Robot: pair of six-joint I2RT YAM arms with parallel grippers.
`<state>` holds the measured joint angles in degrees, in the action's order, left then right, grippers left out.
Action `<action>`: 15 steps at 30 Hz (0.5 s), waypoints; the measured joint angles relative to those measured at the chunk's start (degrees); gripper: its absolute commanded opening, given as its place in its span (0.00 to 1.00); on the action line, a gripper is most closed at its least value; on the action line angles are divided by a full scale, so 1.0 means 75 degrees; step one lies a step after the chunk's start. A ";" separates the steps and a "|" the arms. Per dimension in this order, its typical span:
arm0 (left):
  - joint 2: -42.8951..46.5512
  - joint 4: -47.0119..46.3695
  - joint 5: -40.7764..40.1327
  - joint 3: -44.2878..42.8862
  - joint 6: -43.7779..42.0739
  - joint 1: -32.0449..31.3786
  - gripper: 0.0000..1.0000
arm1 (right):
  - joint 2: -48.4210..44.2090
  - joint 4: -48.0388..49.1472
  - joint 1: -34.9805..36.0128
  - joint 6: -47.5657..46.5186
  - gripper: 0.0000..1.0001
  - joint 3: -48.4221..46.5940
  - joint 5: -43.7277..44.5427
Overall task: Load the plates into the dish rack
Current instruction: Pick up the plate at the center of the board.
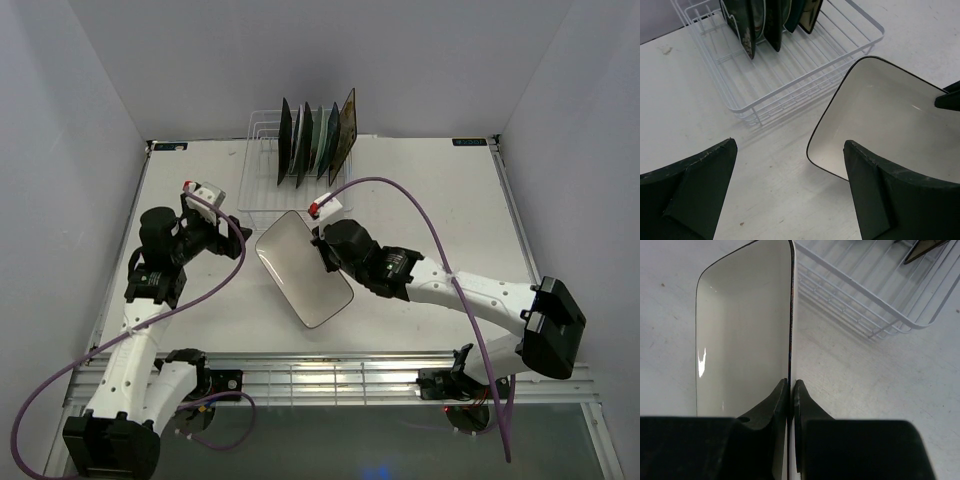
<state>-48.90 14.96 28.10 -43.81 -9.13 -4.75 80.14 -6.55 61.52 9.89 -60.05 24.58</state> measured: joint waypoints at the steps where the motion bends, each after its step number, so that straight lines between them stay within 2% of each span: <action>1: 0.0082 -0.0035 -0.0058 0.0012 0.0052 0.0108 0.98 | 0.0000 0.0006 0.0000 0.0003 0.08 -0.0070 0.0058; 8: -0.0122 -0.0160 -0.0052 0.0009 0.0268 0.0525 0.98 | 0.0012 -0.0356 0.0000 0.0023 0.08 -0.0428 0.0335; 15: -0.0603 -0.0090 -0.0256 -0.0318 0.0463 0.1093 0.98 | 0.0326 -0.0947 0.0000 0.0012 0.08 -0.1419 0.0702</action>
<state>-53.43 14.28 26.17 -46.19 -5.65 3.44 82.59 -13.65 61.52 9.98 -70.70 29.85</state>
